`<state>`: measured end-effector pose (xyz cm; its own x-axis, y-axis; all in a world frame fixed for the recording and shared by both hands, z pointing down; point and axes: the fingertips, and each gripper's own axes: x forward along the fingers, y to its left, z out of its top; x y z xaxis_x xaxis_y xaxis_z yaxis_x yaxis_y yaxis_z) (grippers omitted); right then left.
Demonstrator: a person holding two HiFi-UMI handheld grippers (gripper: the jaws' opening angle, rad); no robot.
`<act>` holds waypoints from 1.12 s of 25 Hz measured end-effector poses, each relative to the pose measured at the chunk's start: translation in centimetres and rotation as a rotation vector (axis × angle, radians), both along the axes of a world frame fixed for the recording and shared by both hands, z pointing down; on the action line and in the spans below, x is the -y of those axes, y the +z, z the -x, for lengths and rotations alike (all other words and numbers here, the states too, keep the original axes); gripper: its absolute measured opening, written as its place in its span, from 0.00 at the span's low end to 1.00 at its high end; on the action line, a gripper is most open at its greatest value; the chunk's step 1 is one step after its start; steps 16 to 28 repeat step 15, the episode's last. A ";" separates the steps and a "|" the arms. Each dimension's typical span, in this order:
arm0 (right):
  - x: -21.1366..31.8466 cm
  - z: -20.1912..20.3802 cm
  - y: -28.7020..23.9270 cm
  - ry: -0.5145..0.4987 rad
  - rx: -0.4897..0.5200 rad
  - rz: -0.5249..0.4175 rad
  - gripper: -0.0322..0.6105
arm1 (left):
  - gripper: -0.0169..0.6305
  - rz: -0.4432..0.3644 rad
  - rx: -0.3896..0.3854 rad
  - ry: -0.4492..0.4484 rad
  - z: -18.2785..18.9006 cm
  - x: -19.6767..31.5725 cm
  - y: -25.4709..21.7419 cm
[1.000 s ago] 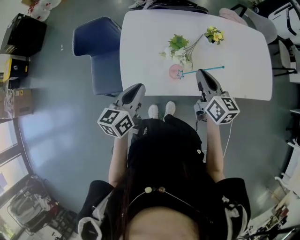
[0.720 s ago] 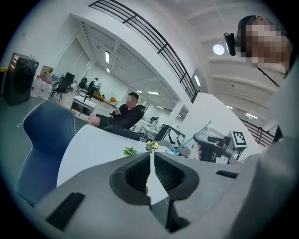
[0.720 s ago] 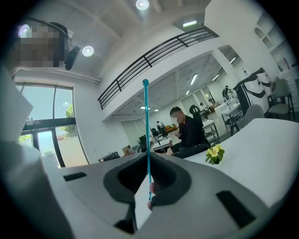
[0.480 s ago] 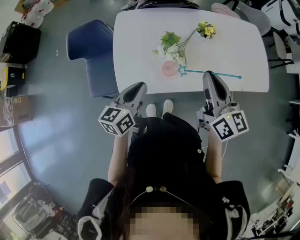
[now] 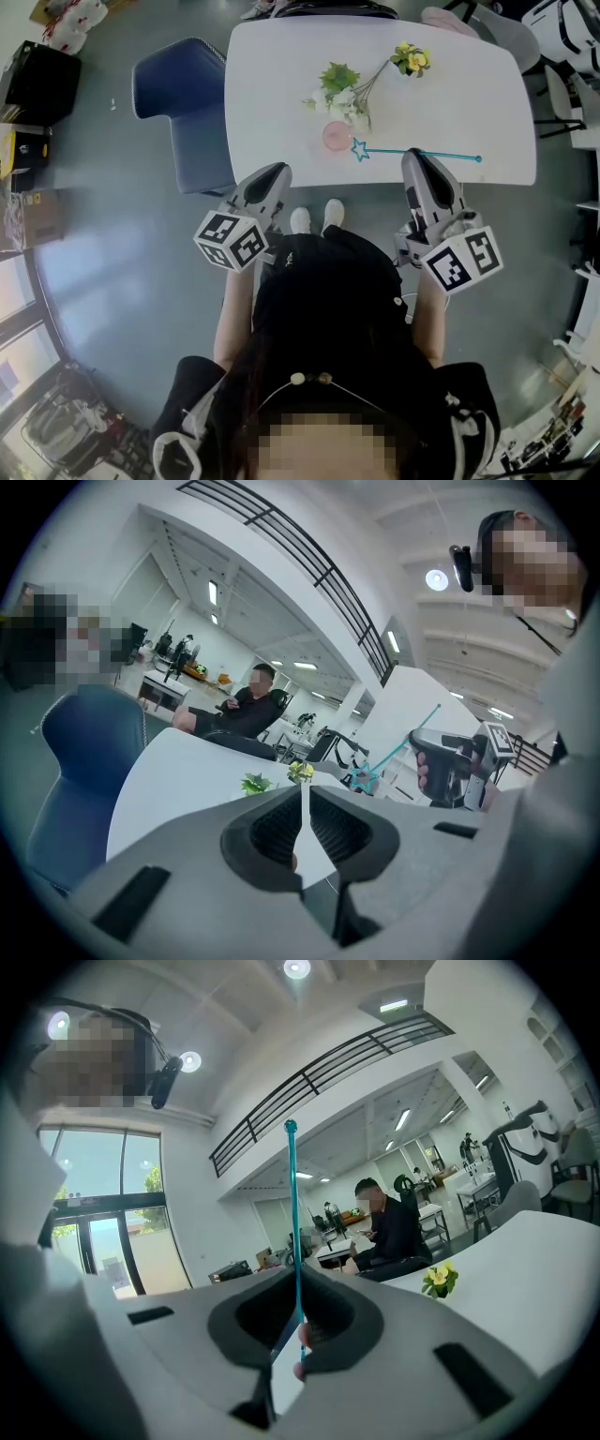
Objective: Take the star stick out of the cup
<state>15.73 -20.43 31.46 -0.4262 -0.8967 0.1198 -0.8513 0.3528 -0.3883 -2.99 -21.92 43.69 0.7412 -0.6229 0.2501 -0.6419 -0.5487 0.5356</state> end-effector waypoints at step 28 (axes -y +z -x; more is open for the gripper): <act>0.1 1.3 0.3 -0.022 -0.027 0.033 0.08 | 0.07 0.002 0.000 0.001 0.7 0.3 0.2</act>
